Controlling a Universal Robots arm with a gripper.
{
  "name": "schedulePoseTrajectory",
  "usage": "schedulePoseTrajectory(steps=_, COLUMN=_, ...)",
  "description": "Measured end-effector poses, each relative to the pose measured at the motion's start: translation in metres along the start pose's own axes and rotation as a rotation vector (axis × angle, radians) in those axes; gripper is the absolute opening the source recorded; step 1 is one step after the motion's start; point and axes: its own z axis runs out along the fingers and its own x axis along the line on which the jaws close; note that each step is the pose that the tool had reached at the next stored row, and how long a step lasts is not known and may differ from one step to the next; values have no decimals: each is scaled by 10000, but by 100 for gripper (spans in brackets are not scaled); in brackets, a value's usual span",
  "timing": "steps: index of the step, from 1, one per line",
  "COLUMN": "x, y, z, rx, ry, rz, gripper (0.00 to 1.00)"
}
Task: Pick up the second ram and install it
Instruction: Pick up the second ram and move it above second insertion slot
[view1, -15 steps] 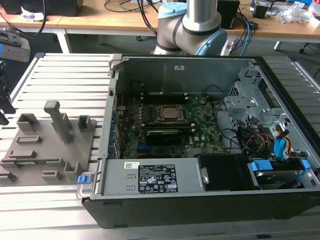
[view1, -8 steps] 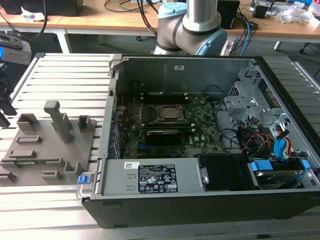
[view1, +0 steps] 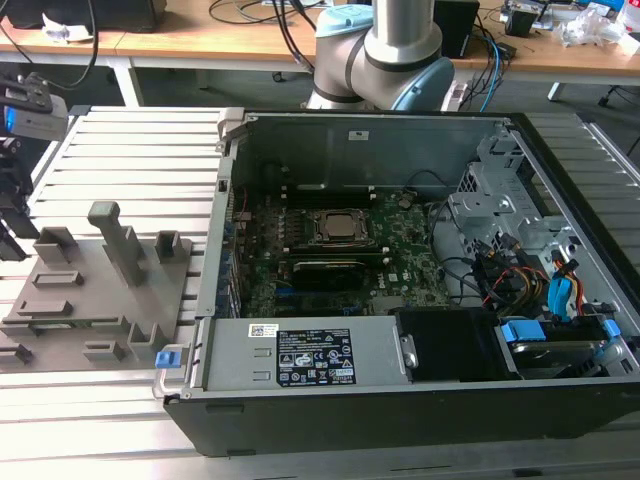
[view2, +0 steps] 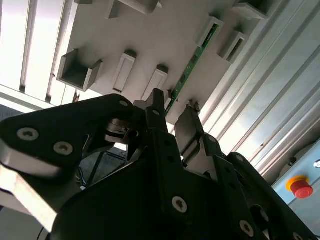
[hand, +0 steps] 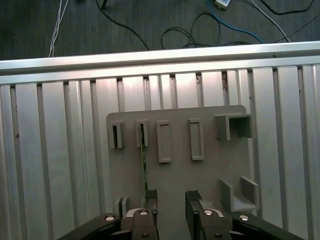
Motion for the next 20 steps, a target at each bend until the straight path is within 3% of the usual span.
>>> schedulePoseTrajectory(steps=20, x=43, y=-3, z=253, rx=1, ry=-1, rz=-9, gripper=36)
